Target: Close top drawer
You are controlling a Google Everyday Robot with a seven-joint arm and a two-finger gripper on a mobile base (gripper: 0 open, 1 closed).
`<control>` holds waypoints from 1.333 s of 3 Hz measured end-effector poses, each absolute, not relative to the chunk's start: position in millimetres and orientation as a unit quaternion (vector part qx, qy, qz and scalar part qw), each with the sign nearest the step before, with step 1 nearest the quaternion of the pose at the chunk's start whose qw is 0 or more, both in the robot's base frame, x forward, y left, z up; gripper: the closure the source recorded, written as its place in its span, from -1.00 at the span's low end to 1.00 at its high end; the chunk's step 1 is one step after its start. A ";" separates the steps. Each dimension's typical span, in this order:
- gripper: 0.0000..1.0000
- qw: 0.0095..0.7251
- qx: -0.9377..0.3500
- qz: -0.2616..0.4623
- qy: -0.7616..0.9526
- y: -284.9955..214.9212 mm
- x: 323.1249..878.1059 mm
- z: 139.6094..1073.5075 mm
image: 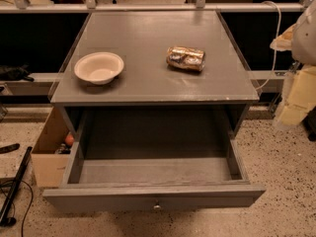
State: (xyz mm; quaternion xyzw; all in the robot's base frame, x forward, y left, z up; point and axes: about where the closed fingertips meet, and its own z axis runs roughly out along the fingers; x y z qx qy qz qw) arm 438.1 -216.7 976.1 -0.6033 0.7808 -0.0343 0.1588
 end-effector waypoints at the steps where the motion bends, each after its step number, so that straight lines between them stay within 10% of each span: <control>1: -1.00 0.159 -0.603 -0.034 0.781 -216.7 438.1 976.1; 4: -1.00 0.265 -0.550 0.130 0.781 -200.9 390.2 924.3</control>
Offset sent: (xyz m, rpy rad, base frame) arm -0.0309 0.0118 -0.0341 0.5337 0.0063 -0.0285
